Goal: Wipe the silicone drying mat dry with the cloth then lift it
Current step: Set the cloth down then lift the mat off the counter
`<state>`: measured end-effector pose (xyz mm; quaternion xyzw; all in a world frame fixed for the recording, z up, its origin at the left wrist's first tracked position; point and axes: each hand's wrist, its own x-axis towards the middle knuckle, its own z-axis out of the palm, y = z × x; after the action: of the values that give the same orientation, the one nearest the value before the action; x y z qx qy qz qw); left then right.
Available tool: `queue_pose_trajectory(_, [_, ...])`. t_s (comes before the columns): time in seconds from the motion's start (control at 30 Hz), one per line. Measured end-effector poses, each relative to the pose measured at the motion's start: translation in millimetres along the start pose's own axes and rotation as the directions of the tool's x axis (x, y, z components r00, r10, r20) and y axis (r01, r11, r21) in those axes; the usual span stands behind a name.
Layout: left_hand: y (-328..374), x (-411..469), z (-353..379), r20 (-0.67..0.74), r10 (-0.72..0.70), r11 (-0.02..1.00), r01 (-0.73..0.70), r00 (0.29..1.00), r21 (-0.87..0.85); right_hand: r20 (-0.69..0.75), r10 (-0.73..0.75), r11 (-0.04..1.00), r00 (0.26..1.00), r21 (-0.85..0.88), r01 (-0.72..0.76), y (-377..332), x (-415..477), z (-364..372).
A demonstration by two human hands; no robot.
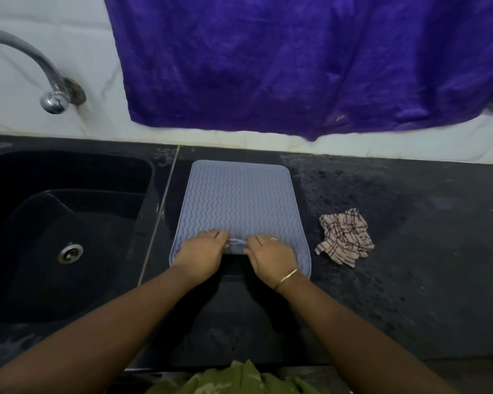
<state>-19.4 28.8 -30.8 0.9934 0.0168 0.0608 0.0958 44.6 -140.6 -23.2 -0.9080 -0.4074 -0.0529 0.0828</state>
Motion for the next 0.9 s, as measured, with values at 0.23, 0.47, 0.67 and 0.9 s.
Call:
queue_pose_trajectory(0.23, [-14, 49, -47, 0.033, 0.217, 0.965, -0.220, 0.976, 0.142, 0.298, 0.226, 0.973, 0.927, -0.106, -0.203, 47, 43, -62])
queue_pose_trajectory(0.47, [-41, 116, -141, -0.038, 0.109, 0.989, -0.105, 0.993, 0.107, 0.120, 0.175, 0.975, 0.977, -0.160, -0.155, 48, 126, -150])
queue_pose_trajectory(0.67, [-31, 164, -238, -0.421, -0.102, 0.993, 0.120, 0.901, 0.016, -0.227, 0.094, 0.971, 0.969, -0.195, -0.140, 46, 186, -255])
queue_pose_trajectory(0.9, [-10, 185, -312, -0.674, -0.094, 0.987, 0.155, 0.733, 0.032, -0.566, 0.031, 0.961, 0.824, -0.210, -0.181, 48, 213, -318])
